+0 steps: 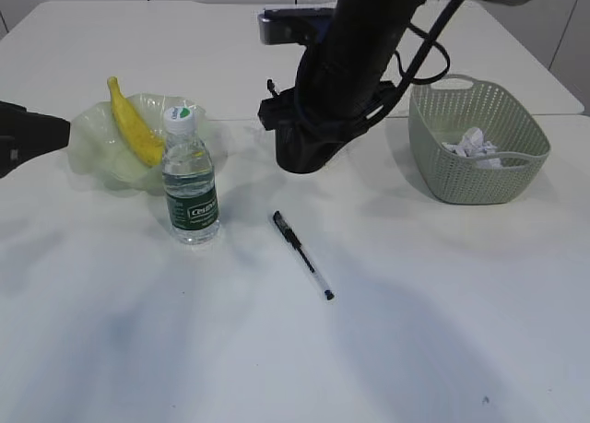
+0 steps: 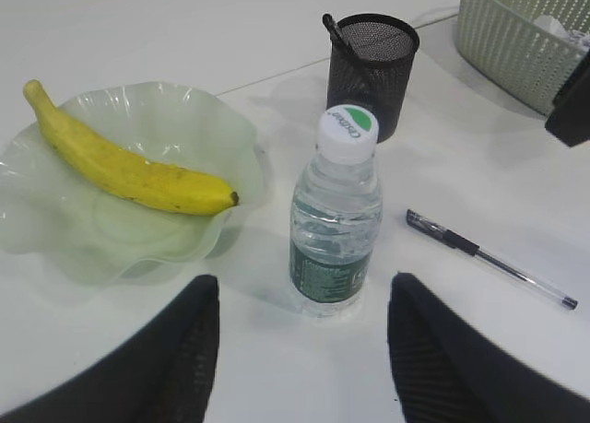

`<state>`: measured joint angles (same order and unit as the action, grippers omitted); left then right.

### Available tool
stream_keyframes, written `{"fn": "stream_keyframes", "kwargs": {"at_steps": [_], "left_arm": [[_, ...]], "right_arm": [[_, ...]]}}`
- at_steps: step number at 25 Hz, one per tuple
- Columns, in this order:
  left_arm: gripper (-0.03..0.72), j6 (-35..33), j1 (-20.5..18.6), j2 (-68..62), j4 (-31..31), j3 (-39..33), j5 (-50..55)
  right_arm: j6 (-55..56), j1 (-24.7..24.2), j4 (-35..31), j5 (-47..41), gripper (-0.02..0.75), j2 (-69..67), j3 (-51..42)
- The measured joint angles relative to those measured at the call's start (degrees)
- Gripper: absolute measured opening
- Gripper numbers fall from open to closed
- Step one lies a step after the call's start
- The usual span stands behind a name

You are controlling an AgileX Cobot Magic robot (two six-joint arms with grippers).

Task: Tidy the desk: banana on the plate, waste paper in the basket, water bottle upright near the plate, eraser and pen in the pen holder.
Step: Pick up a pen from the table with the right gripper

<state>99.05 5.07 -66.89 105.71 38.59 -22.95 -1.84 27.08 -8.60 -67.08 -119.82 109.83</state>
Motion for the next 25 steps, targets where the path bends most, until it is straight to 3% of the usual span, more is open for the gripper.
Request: {"fn": "stream_keyframes", "kwargs": {"at_steps": [25], "left_arm": [[0.406,0.0,0.0,0.0,0.0,0.0,0.0]], "right_arm": [[4.2,0.9,0.0,2.8,0.222,-11.9,0.0]]}}
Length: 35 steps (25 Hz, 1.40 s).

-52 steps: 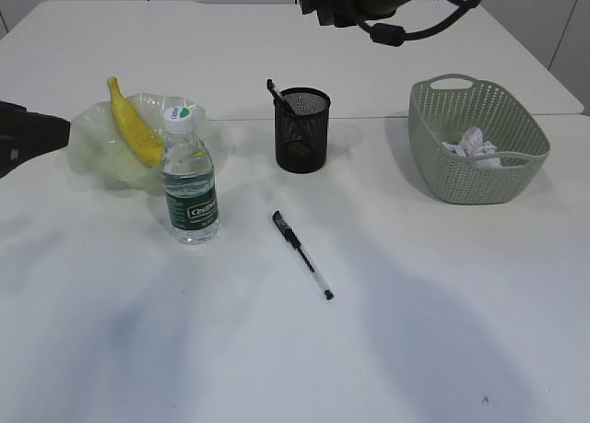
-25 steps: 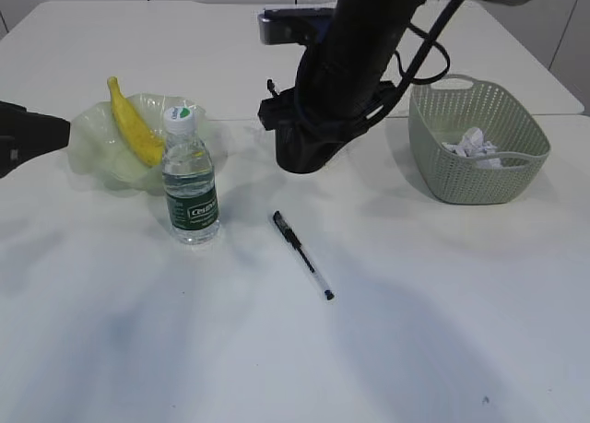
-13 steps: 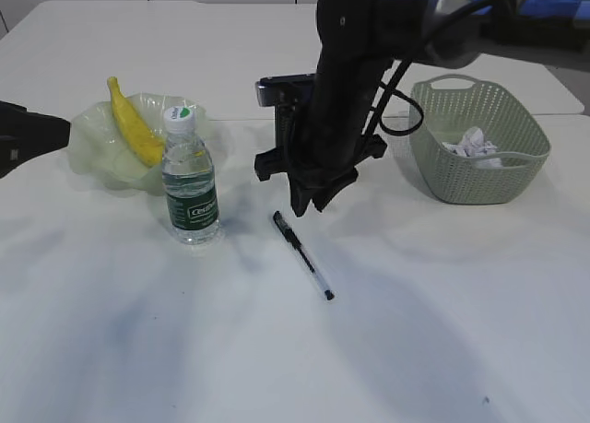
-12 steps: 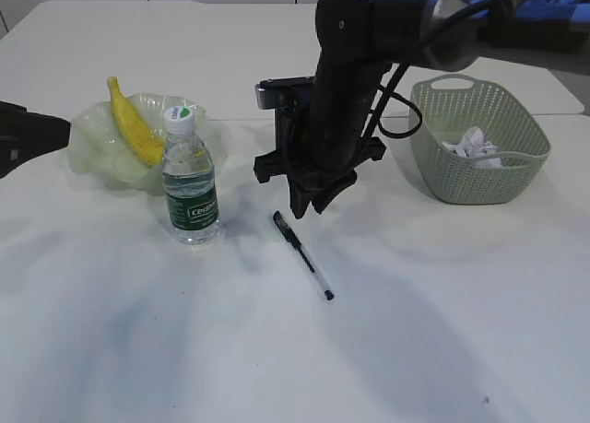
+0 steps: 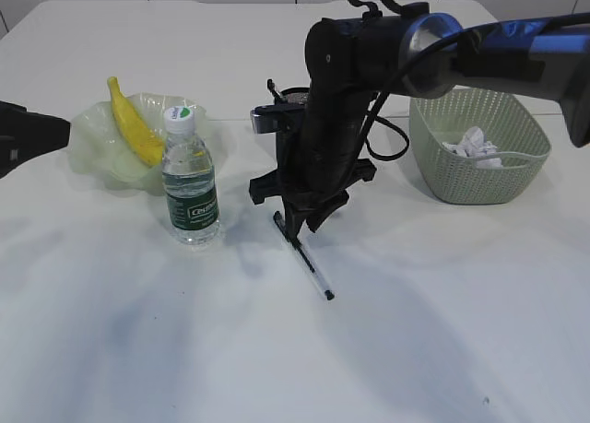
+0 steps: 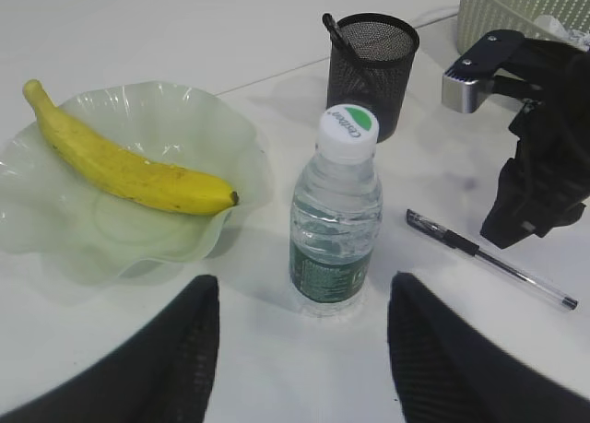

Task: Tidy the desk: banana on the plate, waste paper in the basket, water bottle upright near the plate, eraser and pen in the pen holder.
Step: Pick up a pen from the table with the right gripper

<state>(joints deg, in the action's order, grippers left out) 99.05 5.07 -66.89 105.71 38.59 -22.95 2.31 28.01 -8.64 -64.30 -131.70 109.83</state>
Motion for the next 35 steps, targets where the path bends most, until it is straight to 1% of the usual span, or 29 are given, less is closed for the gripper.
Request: {"fn": "stream_keyframes", "kwargs": {"at_steps": [35], "left_arm": [[0.406,0.0,0.0,0.0,0.0,0.0,0.0]], "right_arm": [[-0.6,0.0,-1.0,3.4,0.221,-4.4,0.4]]}}
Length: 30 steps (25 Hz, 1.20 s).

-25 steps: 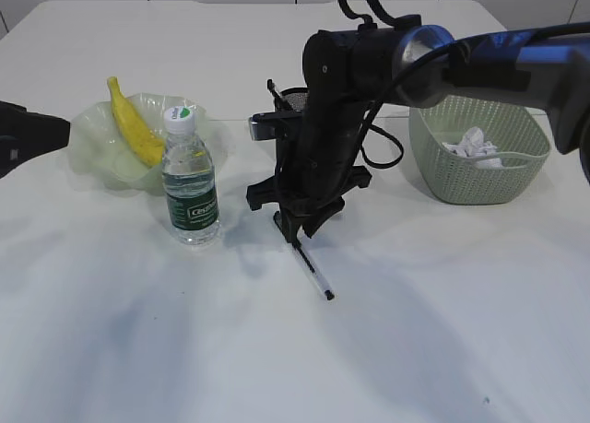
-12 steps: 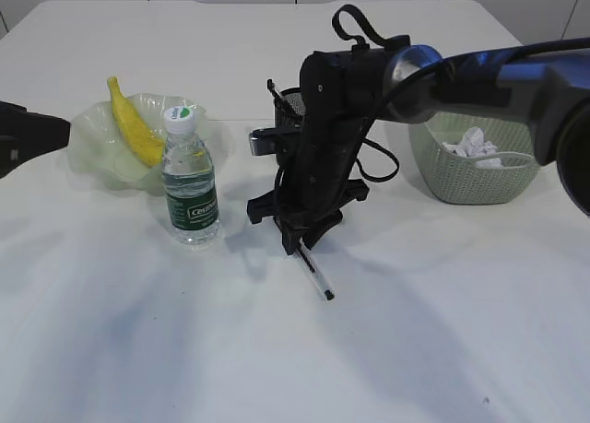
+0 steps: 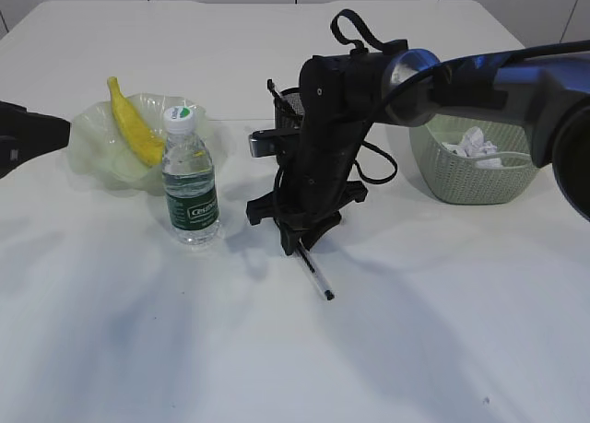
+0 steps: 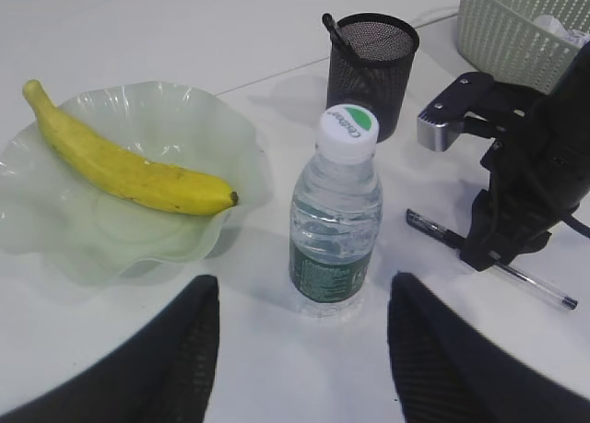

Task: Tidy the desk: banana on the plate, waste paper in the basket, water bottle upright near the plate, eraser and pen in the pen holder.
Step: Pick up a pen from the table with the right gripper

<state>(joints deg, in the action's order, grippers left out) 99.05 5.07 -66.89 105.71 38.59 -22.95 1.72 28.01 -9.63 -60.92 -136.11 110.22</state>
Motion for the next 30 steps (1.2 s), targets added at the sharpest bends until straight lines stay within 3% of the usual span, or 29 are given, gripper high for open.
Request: {"fn": "stream_keyframes", "kwargs": {"at_steps": [30], "left_arm": [[0.406,0.0,0.0,0.0,0.0,0.0,0.0]], "right_arm": [[0.1,0.0,0.0,1.5,0.221,0.0,0.0]]}}
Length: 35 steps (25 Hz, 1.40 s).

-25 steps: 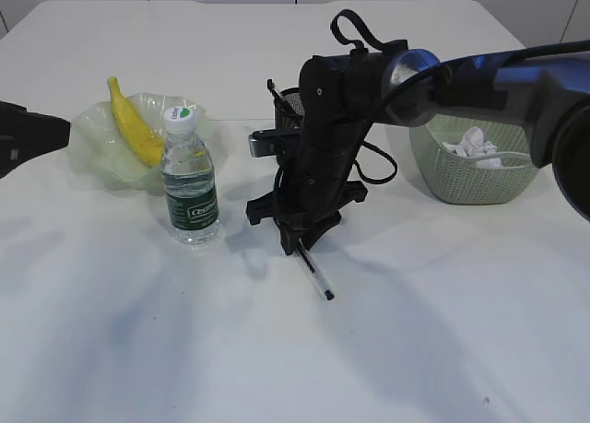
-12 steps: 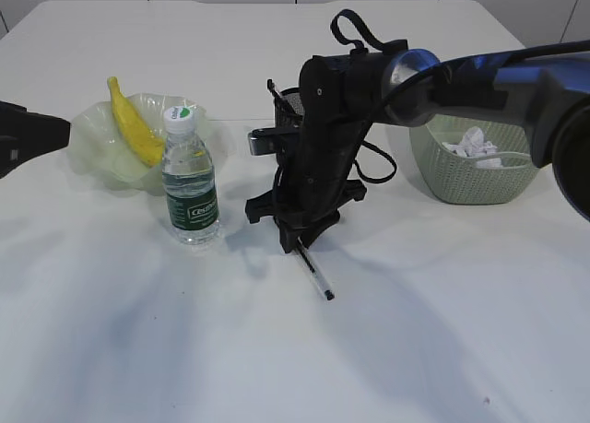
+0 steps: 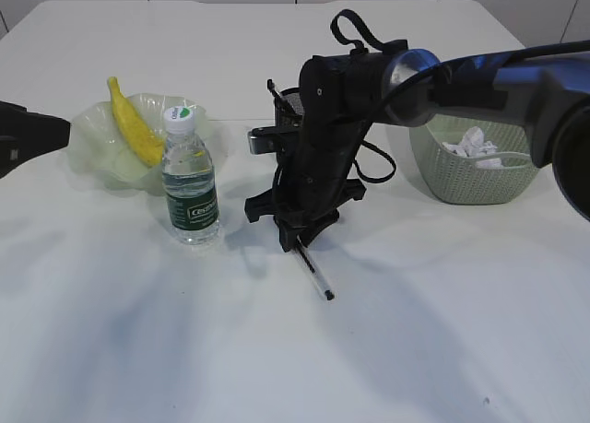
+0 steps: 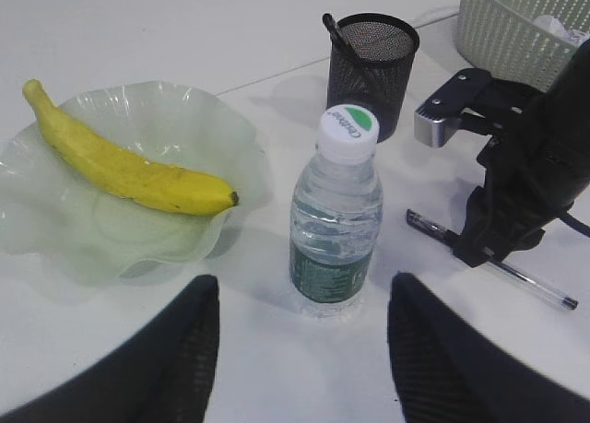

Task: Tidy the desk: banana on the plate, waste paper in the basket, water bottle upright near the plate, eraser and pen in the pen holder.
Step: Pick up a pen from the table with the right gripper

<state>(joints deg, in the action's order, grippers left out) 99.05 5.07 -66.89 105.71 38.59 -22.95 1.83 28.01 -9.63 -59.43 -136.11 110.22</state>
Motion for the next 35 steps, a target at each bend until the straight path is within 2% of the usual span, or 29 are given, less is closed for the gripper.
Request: {"fn": "stream_keyframes", "kwargs": {"at_steps": [13,19,35], "left_arm": [[0.406,0.0,0.0,0.0,0.0,0.0,0.0],[0.406,0.0,0.0,0.0,0.0,0.0,0.0],[0.406,0.0,0.0,0.0,0.0,0.0,0.0]], "right_arm": [[0.4,0.0,-0.7,0.1,0.213,-0.8,0.1],[0.4,0.0,-0.8,0.0,0.052,-0.8,0.1],[0.0,-0.2,1.0,-3.5,0.043,2.7,0.1]]}}
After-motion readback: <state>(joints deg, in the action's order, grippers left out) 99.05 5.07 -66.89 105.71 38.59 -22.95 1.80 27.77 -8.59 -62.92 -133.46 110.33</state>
